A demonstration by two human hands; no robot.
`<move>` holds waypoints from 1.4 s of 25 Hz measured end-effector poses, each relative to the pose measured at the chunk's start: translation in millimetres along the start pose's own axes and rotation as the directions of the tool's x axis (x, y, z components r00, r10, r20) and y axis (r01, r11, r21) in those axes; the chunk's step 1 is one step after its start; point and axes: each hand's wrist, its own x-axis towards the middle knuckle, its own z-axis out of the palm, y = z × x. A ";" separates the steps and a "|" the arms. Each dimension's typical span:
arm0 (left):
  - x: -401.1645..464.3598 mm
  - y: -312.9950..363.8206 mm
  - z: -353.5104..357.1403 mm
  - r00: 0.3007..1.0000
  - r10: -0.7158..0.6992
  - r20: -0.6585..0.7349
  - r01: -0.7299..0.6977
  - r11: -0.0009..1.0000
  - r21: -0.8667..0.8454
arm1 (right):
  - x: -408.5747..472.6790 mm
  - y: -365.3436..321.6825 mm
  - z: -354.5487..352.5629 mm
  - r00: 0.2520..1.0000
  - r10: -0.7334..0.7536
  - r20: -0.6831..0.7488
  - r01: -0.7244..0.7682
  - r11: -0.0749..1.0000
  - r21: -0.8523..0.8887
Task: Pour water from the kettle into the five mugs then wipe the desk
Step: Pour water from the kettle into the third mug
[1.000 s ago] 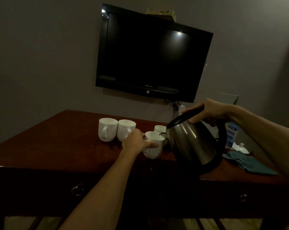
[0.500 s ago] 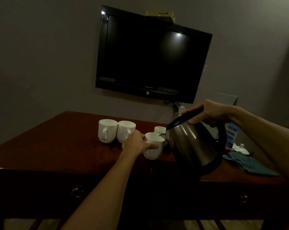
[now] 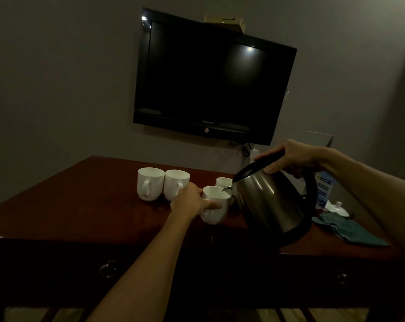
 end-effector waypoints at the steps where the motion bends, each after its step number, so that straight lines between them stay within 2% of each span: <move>1: -0.4 0.1 -0.1 1.000 -0.001 0.002 0.001 1.000 -0.001 | -0.3 -0.3 0.1 1.000 0.000 0.000 0.000 1.000 -0.002; 35: -0.8 -1.2 0.8 1.000 0.002 -0.004 -0.002 1.000 -0.001 | 2.1 -4.4 -1.2 1.000 0.023 0.016 -0.023 1.000 -0.001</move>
